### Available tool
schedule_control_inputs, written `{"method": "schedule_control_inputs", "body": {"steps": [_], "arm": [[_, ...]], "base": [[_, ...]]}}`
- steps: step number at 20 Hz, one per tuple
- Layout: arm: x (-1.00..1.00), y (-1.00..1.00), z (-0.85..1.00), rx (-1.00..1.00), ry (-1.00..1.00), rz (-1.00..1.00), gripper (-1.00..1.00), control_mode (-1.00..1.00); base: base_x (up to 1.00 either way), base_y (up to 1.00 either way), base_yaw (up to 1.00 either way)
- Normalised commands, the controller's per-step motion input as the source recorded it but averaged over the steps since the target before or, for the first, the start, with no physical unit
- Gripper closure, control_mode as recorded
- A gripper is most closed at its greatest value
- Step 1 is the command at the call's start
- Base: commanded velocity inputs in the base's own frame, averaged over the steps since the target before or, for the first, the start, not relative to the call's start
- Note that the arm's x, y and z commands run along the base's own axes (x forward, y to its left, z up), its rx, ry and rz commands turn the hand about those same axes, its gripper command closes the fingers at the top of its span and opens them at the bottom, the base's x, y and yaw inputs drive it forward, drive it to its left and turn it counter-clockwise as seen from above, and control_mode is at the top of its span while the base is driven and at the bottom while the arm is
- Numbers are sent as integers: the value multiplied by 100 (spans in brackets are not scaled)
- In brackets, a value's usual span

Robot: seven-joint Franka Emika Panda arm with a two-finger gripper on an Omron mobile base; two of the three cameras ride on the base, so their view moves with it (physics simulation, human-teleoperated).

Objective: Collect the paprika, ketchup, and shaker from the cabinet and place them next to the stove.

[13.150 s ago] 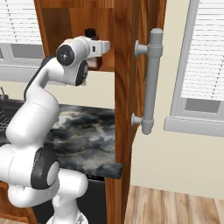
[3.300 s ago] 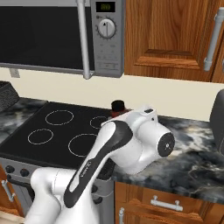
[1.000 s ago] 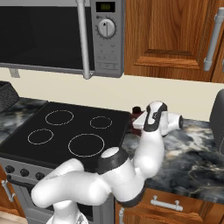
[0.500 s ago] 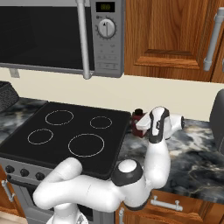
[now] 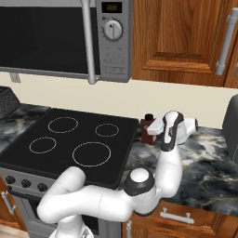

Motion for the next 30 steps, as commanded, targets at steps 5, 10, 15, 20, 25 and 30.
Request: {"method": "schedule_control_inputs", "body": {"steps": [5,10,15,20,25,30], "arm": [[-14,0,-12,-1,-2,2,-100,-100],[-37,0,0,-1,-7,0,-100,-100],[-24,0,6,-2,-10,0,-100,-100],[-19,0,17,-5,-14,0,-100,-100],[-24,0,13,-7,-14,0,-100,-100],[-24,0,16,-9,-16,0,-100,-100]], "base": [[0,0,0],[0,0,0],[0,0,0],[0,0,0],[0,0,0],[0,0,0]]}}
